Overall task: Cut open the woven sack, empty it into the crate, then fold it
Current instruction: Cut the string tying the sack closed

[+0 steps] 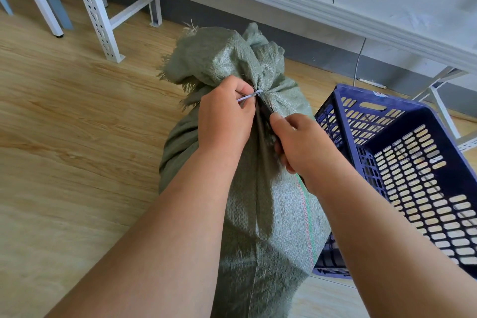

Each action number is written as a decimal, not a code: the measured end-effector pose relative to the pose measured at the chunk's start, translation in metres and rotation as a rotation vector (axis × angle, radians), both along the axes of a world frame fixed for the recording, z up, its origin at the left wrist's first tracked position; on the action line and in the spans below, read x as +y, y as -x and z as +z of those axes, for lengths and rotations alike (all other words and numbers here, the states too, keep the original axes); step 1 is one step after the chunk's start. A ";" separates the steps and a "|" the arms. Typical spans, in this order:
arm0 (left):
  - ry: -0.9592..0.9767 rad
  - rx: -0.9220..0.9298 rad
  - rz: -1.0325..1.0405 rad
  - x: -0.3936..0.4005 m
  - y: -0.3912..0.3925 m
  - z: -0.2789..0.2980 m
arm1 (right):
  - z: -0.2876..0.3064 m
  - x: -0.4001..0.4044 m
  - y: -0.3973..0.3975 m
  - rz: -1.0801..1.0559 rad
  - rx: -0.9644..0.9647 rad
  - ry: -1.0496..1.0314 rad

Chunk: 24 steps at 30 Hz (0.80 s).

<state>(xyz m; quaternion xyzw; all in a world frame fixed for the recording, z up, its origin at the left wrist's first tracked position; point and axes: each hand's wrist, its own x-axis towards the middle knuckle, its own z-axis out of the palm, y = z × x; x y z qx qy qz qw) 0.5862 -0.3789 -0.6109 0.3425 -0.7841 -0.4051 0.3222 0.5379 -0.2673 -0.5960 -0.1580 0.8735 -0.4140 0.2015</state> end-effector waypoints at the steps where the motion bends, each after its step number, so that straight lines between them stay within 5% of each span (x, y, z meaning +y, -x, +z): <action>1: -0.002 -0.004 -0.008 0.000 0.000 0.000 | 0.000 0.000 0.001 0.003 -0.005 0.001; 24: -0.155 0.048 0.012 -0.006 0.006 -0.008 | 0.014 0.007 0.002 0.063 -0.140 0.040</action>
